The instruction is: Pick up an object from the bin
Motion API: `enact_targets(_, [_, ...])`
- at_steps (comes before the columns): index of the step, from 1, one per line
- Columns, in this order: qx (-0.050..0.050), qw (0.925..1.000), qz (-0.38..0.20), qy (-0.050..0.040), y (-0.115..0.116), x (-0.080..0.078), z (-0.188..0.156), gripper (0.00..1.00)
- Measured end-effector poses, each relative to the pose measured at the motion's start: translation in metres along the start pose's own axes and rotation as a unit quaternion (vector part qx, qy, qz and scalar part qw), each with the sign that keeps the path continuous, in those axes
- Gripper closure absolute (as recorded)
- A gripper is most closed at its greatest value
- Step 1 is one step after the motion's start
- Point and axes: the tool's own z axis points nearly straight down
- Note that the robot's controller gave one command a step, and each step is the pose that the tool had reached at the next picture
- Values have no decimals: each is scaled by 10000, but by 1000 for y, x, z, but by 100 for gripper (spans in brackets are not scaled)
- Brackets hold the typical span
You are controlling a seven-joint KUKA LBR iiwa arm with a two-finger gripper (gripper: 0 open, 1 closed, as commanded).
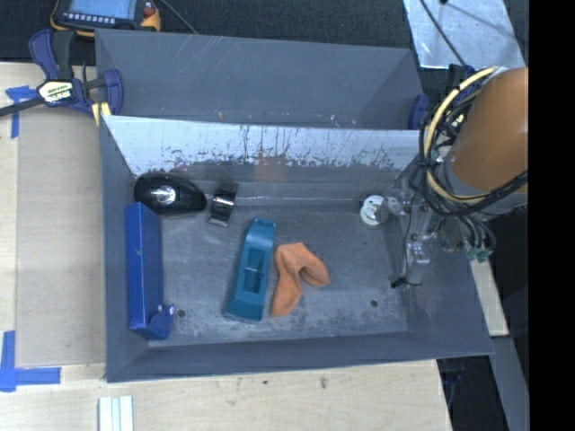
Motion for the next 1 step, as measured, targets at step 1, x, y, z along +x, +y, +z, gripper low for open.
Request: enact_targets(1, [-2,9991,417,-21,26,-22,66,0])
